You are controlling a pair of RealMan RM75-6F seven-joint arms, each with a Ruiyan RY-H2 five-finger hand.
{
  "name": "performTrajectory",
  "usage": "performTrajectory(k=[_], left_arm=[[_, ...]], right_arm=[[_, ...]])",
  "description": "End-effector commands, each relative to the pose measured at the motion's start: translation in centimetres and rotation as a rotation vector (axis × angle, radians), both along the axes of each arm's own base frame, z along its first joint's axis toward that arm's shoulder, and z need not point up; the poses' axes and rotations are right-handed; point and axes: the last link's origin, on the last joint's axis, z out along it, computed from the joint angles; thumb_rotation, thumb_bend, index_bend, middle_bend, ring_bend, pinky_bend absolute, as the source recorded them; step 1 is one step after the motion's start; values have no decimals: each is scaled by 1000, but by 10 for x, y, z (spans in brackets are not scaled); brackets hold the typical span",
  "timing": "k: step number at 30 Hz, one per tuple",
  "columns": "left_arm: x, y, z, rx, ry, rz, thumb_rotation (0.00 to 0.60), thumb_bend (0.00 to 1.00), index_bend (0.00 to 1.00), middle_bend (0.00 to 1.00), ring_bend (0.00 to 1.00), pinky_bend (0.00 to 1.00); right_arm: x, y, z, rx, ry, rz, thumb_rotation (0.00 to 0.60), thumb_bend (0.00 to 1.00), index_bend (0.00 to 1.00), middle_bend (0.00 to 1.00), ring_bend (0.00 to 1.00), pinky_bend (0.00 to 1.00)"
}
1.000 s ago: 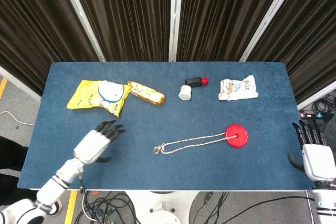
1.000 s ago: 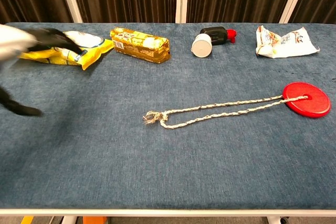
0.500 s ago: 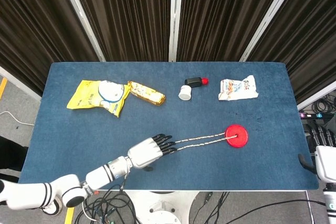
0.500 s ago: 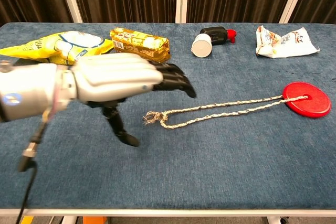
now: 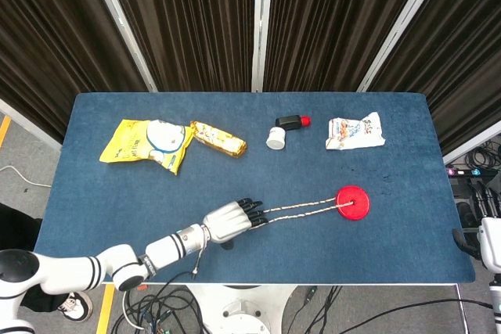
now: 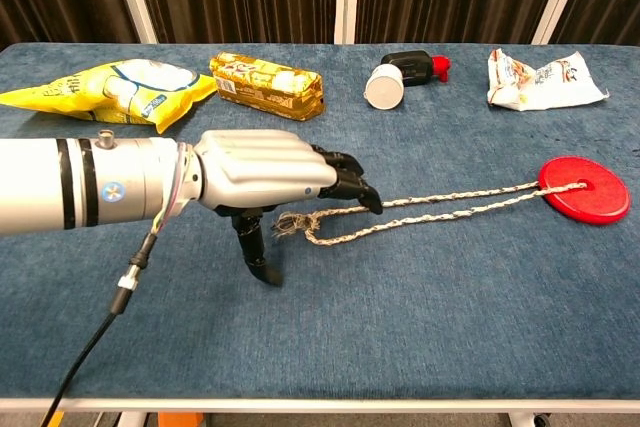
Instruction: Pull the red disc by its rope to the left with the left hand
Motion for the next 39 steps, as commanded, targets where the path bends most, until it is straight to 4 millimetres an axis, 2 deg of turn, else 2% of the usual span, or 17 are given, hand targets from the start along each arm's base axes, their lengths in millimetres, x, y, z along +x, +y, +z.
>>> performTrajectory(k=[1,7,11,14,18,21,28,39], left_arm=[[-3,1,-1,-5,14,3,600,26,142,166,12,148],[-7,3,-4,-10,49,8,600,27,142,203,12,148],[-9,4,-2,-10,66,11,600,33,142,296,12,148],[-9,5,1,-5,70,15,600,46,142,421,25,148],[-11,5,4,2,76,19,600,59,142,582,121,152],[-14,4,6,4,88,24,600,60,142,657,174,156],[-16,3,13,12,96,28,600,67,142,787,290,162],[-20,-1,18,20,102,42,600,117,159,922,452,163]], right_arm=[[-1,-1,-1,2,-3,-3,600,204,0,0,0,0],[-2,-1,-2,-2,-5,-5,600,205,0,0,0,0],[-2,-1,-1,-5,-5,-10,600,205,0,0,0,0],[-3,-1,-1,-4,-5,-14,600,206,0,0,0,0],[-3,-1,-3,0,-4,-16,600,207,0,0,0,0],[-2,-2,-4,1,-5,-16,600,207,0,0,0,0],[-2,-3,-4,3,-3,-20,600,211,0,0,0,0],[0,-4,-6,4,0,-20,600,215,0,0,0,0]])
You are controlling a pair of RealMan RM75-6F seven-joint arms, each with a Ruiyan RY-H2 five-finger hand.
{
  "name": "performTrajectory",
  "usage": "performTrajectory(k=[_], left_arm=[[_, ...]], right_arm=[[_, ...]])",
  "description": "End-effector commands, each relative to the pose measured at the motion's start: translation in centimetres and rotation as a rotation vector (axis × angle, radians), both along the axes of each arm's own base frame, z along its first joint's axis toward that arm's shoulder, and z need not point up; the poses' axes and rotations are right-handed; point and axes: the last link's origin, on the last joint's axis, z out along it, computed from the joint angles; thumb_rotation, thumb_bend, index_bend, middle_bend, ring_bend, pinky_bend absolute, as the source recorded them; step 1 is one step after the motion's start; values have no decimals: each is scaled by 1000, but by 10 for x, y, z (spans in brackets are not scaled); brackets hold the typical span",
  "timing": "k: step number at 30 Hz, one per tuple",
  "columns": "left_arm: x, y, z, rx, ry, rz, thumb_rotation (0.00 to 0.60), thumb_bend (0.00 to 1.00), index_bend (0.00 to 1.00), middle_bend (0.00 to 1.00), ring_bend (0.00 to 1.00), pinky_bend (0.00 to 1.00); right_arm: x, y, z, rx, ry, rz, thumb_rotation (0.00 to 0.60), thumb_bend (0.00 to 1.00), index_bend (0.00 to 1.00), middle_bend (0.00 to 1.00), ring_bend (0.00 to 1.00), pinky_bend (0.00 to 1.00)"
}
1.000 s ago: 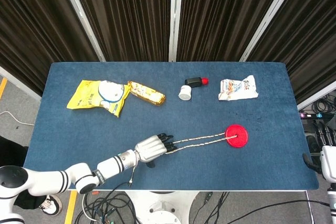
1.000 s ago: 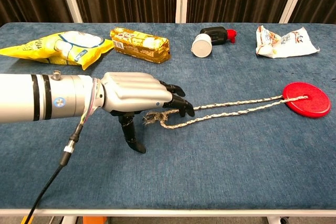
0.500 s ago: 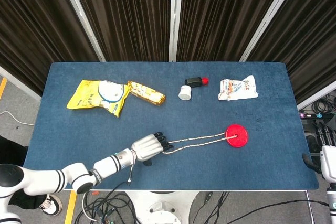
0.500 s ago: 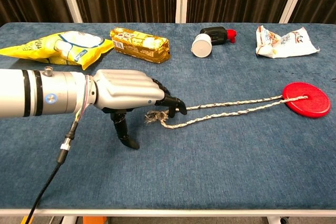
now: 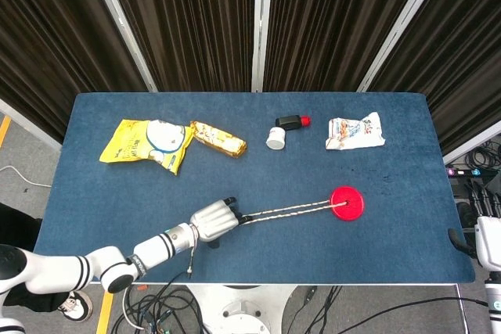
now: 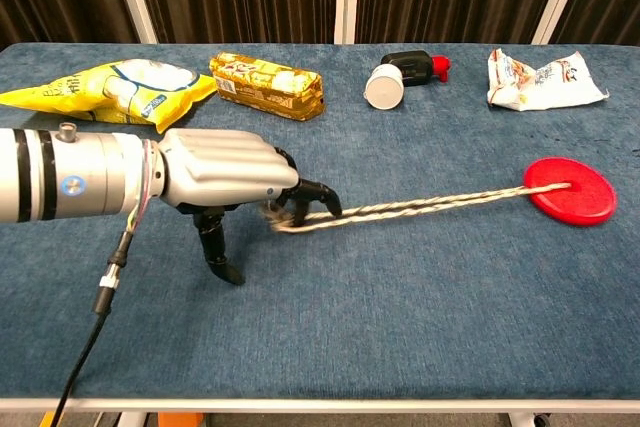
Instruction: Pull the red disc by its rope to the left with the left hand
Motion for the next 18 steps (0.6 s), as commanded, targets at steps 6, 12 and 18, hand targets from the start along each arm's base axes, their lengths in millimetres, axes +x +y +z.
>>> performTrajectory(k=[6,12,18], left_arm=[[-2,0,6,14,-3,8,600,134,221,987,552,164],[-3,4,10,51,4,6,600,345,584,1000,755,364],[-5,7,24,127,-30,60,600,394,765,1000,860,700]], right_arm=[[1,-1,-1,2,-2,-1,600,215,0,0,0,0],[1,-2,-1,7,-4,1,600,217,0,0,0,0],[4,-3,-2,11,-6,12,600,218,0,0,0,0]])
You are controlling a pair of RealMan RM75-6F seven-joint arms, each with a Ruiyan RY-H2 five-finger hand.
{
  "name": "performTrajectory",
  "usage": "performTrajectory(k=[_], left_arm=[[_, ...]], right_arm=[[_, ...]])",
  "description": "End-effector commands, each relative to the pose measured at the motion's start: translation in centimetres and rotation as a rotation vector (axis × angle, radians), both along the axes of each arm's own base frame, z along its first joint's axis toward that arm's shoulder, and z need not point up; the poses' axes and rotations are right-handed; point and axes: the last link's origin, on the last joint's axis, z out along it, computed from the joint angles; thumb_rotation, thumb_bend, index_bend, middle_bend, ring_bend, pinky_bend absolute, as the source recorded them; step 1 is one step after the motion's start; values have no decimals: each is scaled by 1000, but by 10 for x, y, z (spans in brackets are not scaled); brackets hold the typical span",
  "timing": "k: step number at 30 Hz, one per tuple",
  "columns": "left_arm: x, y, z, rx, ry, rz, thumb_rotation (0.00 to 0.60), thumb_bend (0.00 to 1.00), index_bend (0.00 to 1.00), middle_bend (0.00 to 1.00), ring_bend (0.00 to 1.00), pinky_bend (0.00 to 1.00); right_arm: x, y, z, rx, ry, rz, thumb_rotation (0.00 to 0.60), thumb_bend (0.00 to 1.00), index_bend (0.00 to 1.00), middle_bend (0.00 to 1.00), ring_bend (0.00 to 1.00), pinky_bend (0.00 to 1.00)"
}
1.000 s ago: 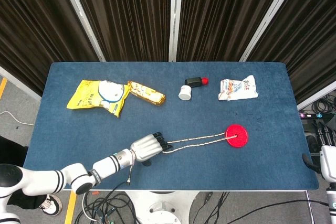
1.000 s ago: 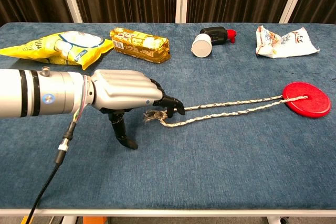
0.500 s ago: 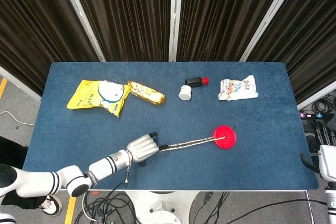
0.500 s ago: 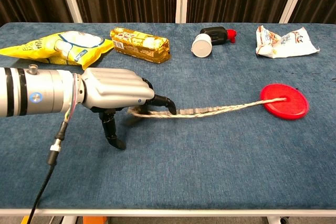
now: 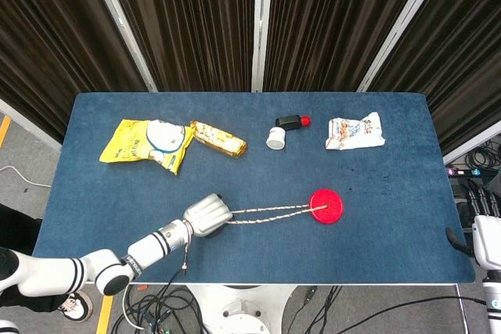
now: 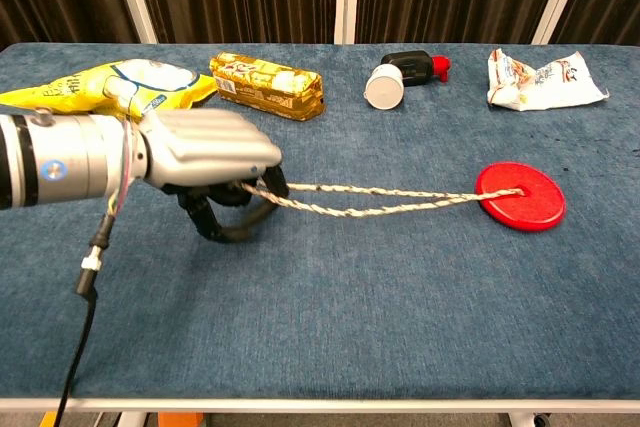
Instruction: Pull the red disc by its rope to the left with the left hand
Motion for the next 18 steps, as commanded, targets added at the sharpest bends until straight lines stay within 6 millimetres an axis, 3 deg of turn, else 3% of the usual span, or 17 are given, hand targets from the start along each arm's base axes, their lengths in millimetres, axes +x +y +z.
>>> performTrajectory(k=[1,6,10,18], left_arm=[[-2,1,11,40,-26,35,600,393,767,1000,869,715],[-11,-1,31,85,-72,77,600,377,815,1000,888,738],[-31,3,58,150,-99,128,600,383,833,1000,889,740],[-105,18,134,403,-31,316,600,399,841,1000,889,739]], right_arm=[[2,-1,0,0,0,6,600,218,0,0,0,0],[4,-1,-2,3,1,10,600,218,0,0,0,0],[6,-3,-4,10,1,12,600,219,0,0,0,0],[5,-4,-6,15,-2,6,600,220,0,0,0,0]])
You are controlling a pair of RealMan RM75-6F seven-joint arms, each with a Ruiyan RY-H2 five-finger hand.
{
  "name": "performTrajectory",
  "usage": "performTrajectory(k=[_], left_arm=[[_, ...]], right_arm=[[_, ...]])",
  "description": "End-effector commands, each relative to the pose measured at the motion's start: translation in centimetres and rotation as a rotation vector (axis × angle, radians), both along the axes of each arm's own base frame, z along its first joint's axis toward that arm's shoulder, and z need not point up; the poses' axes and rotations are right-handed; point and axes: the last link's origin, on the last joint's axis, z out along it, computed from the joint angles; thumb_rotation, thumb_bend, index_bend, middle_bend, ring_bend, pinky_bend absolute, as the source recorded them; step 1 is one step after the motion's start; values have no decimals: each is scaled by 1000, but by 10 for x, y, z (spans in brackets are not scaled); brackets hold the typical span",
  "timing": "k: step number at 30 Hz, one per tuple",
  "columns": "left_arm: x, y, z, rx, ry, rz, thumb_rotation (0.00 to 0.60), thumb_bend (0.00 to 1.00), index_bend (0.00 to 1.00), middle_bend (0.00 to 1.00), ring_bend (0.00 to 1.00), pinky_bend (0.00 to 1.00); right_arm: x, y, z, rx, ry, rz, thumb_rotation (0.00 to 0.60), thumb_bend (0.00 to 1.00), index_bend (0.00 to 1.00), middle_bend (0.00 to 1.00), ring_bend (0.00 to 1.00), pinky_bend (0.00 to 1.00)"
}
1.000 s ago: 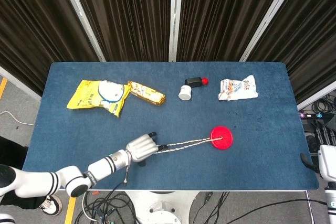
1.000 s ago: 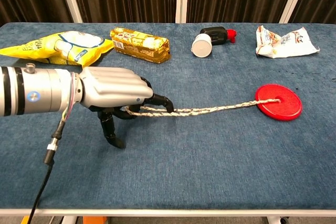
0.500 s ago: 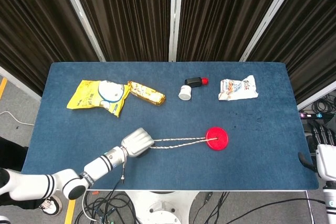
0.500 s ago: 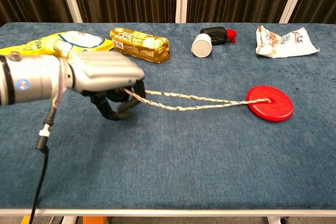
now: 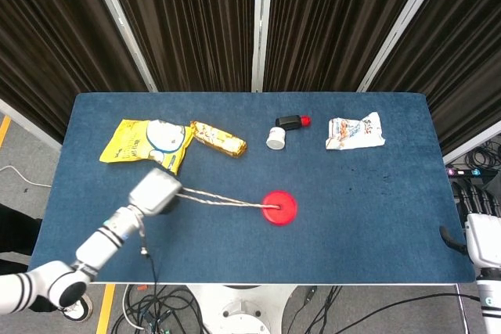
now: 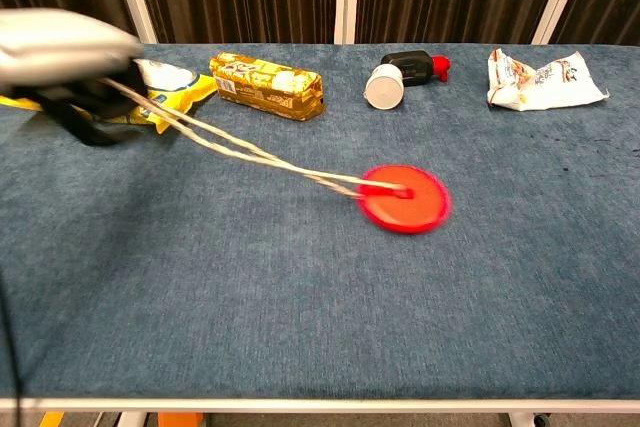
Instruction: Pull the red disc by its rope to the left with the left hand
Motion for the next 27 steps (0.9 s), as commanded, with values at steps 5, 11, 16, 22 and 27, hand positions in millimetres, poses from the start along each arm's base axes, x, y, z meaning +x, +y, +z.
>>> performTrajectory(k=[5,11,16,22,27], left_arm=[[-74,4,75,283,85,202,600,410,845,1000,888,739],[-103,4,113,413,107,293,600,419,863,1000,888,739],[-115,5,134,515,154,347,600,427,876,1000,889,740],[-125,4,145,539,201,378,600,437,884,1000,890,742],[-127,2,156,577,236,408,600,440,890,1000,891,743]], right_arm=[[0,0,-1,12,3,3,600,221,0,0,0,0],[3,-1,-2,11,-1,12,600,220,0,0,0,0],[4,-1,-2,11,1,13,600,220,0,0,0,0],[4,-1,0,3,-3,13,600,221,0,0,0,0],[4,0,2,1,1,13,600,221,0,0,0,0]])
